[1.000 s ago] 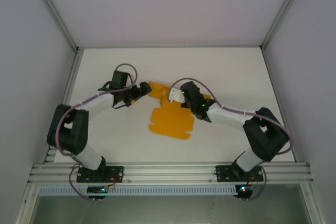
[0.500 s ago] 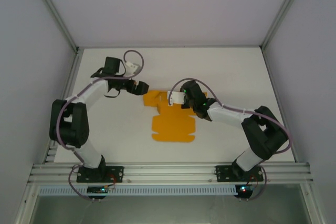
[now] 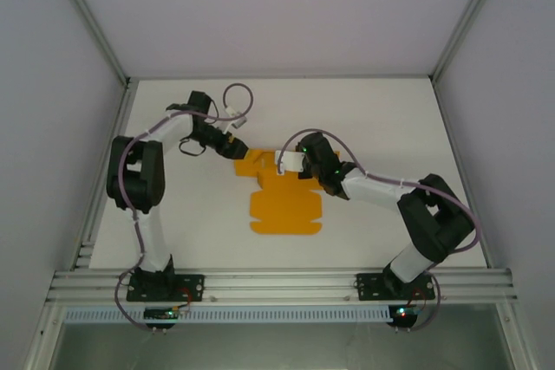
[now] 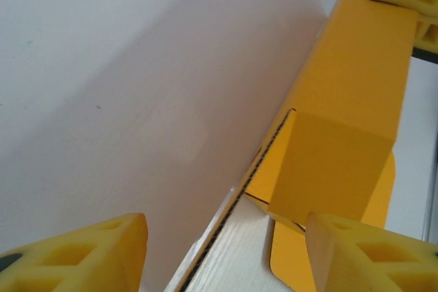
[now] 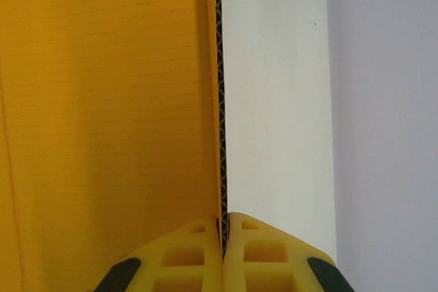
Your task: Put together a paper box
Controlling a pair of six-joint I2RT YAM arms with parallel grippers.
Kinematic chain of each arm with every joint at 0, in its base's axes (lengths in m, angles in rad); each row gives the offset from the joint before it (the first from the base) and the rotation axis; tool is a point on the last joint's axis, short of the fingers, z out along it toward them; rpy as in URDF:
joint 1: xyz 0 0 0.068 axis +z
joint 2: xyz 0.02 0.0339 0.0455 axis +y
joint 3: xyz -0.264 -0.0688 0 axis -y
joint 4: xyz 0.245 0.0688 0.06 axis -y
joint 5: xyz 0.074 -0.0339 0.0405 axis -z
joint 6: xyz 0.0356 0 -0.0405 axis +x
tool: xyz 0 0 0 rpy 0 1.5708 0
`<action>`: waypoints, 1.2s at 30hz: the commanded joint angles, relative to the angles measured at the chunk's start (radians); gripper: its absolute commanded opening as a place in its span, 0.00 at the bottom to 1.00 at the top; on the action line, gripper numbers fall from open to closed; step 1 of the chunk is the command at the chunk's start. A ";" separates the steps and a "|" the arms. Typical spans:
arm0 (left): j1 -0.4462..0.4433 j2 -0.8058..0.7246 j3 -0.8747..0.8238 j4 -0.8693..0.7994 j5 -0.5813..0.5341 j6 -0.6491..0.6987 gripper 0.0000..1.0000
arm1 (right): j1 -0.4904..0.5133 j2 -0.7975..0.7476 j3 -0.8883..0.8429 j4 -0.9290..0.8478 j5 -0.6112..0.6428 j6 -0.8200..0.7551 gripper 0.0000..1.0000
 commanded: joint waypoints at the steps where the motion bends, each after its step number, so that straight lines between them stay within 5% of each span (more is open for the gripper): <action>1: -0.018 0.030 0.042 -0.069 0.067 0.059 0.57 | 0.003 0.026 0.032 0.015 -0.007 -0.009 0.00; 15: -0.036 0.042 0.015 0.007 0.023 -0.018 0.23 | 0.012 0.021 0.015 0.070 0.032 0.003 0.00; 19: -0.056 0.042 0.014 0.065 -0.055 -0.093 0.03 | 0.019 0.017 0.007 0.088 0.047 0.008 0.00; 22: -0.073 0.026 0.004 0.113 -0.146 -0.190 0.00 | 0.026 0.017 -0.001 0.121 0.083 0.011 0.00; 25: -0.100 -0.012 -0.014 0.168 -0.321 -0.349 0.00 | 0.033 0.026 0.003 0.163 0.158 0.026 0.00; 30: -0.184 -0.052 0.030 0.141 -0.771 -0.720 0.00 | 0.062 0.054 -0.003 0.282 0.280 0.048 0.00; 36: -0.288 -0.095 0.037 0.134 -1.009 -0.884 0.04 | 0.098 0.097 0.000 0.393 0.327 0.047 0.00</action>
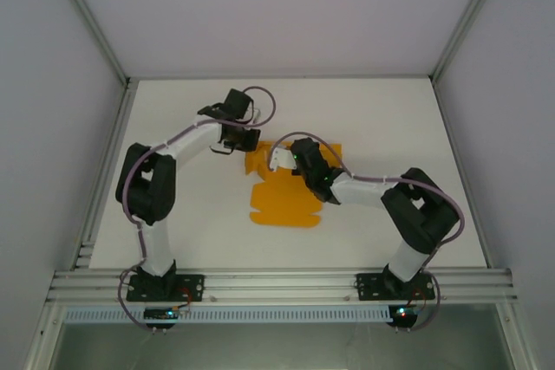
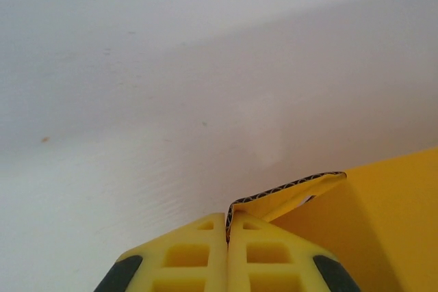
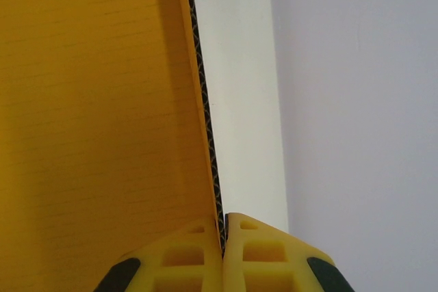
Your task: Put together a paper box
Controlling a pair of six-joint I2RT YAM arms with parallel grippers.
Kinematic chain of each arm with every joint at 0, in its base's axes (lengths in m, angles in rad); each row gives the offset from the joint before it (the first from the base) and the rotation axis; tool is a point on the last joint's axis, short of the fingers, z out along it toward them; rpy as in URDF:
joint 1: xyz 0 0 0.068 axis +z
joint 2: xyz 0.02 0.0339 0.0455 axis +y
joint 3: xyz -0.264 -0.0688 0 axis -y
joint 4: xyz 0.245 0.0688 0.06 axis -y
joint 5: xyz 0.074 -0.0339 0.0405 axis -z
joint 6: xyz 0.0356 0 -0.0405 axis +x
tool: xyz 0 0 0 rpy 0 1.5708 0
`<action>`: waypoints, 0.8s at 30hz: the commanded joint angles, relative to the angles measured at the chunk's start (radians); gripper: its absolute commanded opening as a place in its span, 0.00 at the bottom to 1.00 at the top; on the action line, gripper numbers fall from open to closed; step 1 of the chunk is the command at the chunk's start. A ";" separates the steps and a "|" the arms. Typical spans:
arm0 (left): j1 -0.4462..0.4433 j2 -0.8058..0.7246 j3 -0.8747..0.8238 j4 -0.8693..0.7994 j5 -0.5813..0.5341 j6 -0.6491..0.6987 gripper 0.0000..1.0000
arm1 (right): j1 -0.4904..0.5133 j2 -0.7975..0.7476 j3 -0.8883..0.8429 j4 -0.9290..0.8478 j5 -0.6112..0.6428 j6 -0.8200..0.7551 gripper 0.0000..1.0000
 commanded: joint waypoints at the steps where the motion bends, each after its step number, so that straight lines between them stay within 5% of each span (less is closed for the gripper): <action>1: -0.023 -0.026 0.014 -0.006 -0.253 -0.180 0.06 | 0.022 0.006 0.008 0.178 0.038 0.049 0.00; 7: -0.023 -0.037 -0.001 0.017 -0.200 -0.119 0.16 | 0.008 -0.010 -0.002 0.188 0.035 0.054 0.00; 11: 0.011 -0.084 -0.112 0.119 -0.011 -0.005 0.29 | -0.015 -0.055 -0.018 0.131 -0.015 0.073 0.00; 16: 0.070 -0.126 -0.204 0.232 0.213 0.019 0.21 | -0.023 -0.106 -0.021 0.016 -0.119 0.119 0.00; 24: 0.075 -0.106 -0.184 0.298 0.259 0.052 0.22 | -0.018 -0.112 -0.022 -0.037 -0.176 0.132 0.00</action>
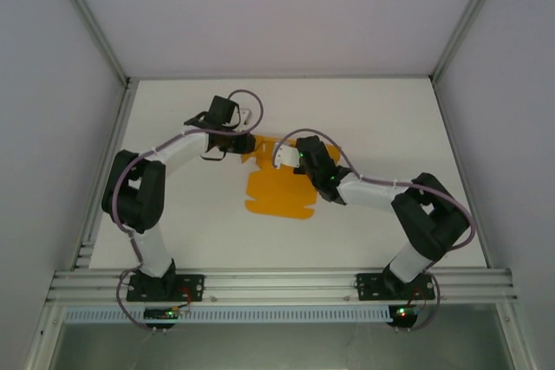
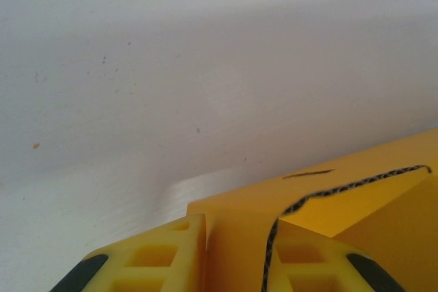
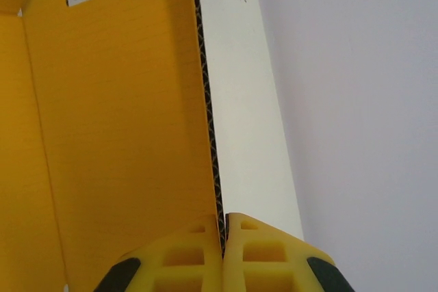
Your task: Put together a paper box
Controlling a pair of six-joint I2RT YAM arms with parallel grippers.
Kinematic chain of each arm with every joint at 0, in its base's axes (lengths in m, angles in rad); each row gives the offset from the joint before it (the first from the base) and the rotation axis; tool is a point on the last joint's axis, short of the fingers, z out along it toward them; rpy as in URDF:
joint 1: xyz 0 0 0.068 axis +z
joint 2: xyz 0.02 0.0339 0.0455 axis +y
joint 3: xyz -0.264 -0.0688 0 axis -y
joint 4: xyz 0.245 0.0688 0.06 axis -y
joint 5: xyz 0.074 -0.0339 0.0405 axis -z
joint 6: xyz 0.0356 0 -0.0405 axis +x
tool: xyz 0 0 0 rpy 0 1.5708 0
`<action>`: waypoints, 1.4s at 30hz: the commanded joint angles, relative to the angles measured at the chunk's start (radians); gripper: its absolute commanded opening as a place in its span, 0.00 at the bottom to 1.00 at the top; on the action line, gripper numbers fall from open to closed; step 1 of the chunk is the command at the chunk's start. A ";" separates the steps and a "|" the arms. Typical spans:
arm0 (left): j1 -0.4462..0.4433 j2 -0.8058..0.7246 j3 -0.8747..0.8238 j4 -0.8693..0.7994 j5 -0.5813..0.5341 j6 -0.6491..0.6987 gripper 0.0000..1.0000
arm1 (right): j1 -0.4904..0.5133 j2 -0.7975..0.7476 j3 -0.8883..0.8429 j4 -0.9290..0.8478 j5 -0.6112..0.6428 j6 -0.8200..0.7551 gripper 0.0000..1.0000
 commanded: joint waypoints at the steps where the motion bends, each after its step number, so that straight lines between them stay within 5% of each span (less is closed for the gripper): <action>1: 0.001 -0.003 0.025 0.067 0.065 0.015 0.21 | 0.010 -0.038 0.003 -0.003 -0.081 0.054 0.00; 6: -0.023 0.019 0.061 0.043 -0.076 -0.065 0.00 | 0.020 -0.026 0.009 -0.002 -0.064 0.070 0.00; 10: -0.095 0.049 0.137 -0.098 -0.461 -0.266 0.00 | 0.045 0.011 0.018 0.047 0.027 0.071 0.00; 14: -0.103 0.097 0.159 -0.130 -0.548 -0.405 0.00 | 0.073 0.040 0.024 0.078 0.075 0.064 0.00; 20: -0.121 0.074 0.142 -0.154 -0.652 -0.397 0.00 | 0.049 0.050 0.027 0.094 0.114 0.093 0.00; 33: -0.146 0.066 0.107 -0.091 -0.593 -0.457 0.00 | 0.061 0.094 0.068 0.115 0.127 0.109 0.00; 38: -0.152 0.040 0.038 -0.003 -0.534 -0.235 0.00 | 0.029 0.078 0.073 0.034 0.081 0.116 0.03; 42: -0.150 -0.039 -0.101 0.125 -0.501 -0.013 0.00 | -0.041 0.045 0.115 -0.235 -0.098 0.123 0.08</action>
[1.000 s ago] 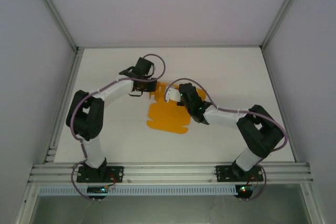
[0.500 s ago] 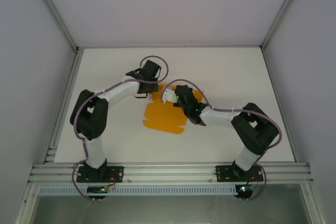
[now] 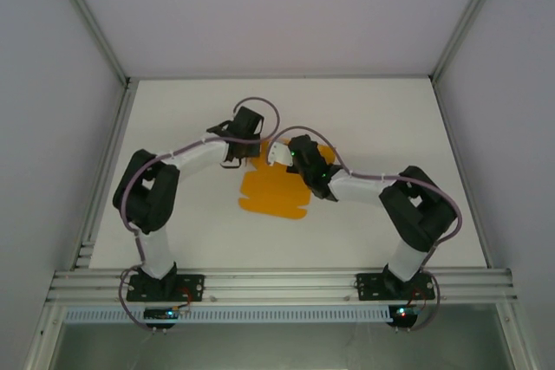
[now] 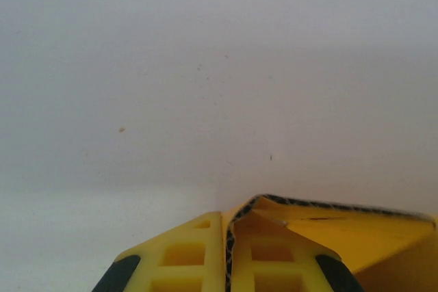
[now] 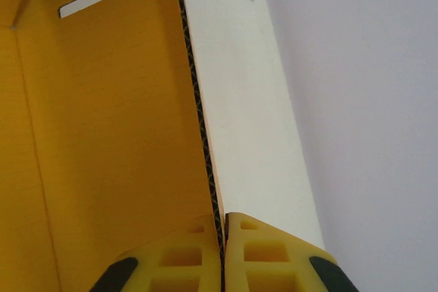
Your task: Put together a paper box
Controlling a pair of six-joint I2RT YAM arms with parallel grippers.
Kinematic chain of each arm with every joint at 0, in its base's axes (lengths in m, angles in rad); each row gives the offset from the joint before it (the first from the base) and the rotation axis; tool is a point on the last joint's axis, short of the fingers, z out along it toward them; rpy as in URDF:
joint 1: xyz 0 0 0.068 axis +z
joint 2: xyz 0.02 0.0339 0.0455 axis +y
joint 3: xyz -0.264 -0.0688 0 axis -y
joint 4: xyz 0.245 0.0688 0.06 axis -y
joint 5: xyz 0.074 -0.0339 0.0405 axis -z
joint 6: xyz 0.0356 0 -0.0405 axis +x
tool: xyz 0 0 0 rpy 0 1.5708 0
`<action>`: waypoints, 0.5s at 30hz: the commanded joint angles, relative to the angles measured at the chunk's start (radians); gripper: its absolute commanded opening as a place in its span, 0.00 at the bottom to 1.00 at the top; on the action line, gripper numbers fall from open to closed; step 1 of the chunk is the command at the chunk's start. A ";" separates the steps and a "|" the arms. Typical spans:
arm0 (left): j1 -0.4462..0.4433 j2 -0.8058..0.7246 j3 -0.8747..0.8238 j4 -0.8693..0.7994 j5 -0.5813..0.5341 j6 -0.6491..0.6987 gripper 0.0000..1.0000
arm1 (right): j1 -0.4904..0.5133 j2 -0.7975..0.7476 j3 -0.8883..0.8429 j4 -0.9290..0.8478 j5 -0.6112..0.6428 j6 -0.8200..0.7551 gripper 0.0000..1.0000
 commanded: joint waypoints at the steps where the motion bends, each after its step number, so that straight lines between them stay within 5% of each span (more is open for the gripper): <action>1: 0.011 -0.088 -0.111 0.119 0.029 0.225 0.00 | -0.066 -0.042 0.058 -0.264 -0.154 0.052 0.10; 8: 0.013 -0.180 -0.223 0.256 0.117 0.383 0.00 | -0.128 -0.012 0.160 -0.473 -0.241 0.017 0.18; 15: 0.014 -0.174 -0.225 0.255 0.119 0.431 0.00 | -0.171 0.021 0.199 -0.478 -0.229 -0.024 0.21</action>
